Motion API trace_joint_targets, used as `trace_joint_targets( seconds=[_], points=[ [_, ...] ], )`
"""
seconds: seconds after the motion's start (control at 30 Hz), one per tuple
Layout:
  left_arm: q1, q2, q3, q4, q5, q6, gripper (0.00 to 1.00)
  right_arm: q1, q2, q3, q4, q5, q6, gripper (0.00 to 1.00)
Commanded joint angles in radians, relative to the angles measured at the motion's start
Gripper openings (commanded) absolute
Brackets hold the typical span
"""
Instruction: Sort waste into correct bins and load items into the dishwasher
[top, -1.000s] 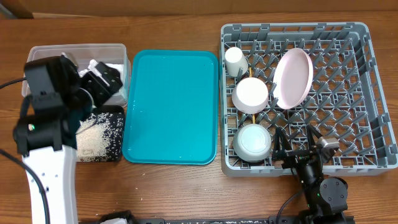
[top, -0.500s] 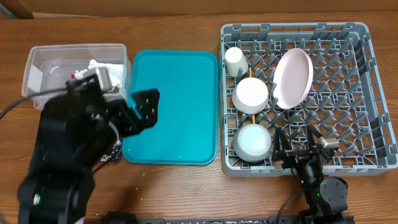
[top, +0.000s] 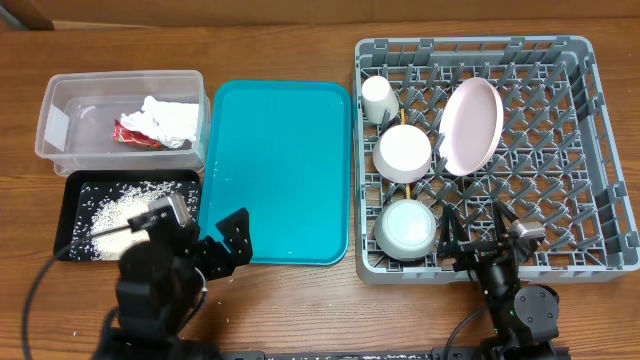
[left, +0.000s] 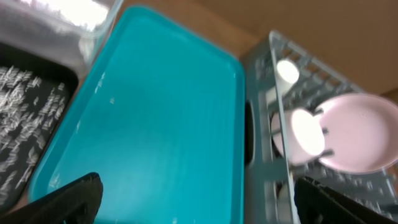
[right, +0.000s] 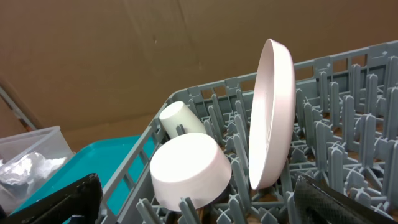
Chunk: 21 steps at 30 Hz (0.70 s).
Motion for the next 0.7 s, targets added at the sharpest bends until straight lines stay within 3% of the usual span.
trace_joint_targets(
  seconds=[0.0, 0.13, 0.17, 0.27, 0.47, 0.67],
  points=[
    [-0.005, -0.132, -0.183, 0.188, -0.046, -0.002, 1.00, -0.004, -0.009, -0.010, 0.005, -0.002, -0.006, 1.00],
    [-0.005, -0.254, -0.377, 0.495, -0.062, -0.002, 1.00, -0.004, -0.009, -0.010, 0.005, -0.002, -0.006, 1.00],
    [-0.005, -0.300, -0.458, 0.644, -0.069, 0.002, 1.00, -0.004, -0.009, -0.010, 0.005, -0.002, -0.006, 1.00],
    [-0.003, -0.369, -0.576, 0.835, -0.112, 0.002, 1.00, -0.004, -0.009, -0.010, 0.005, -0.002, -0.006, 1.00],
    [0.024, -0.442, -0.652, 0.825, -0.145, 0.006, 1.00, -0.004, -0.009, -0.010, 0.005, -0.002, -0.006, 1.00],
    [0.089, -0.462, -0.650, 0.665, -0.159, 0.170, 1.00, -0.004, -0.009, -0.010, 0.005, -0.002, -0.006, 1.00]
  ],
)
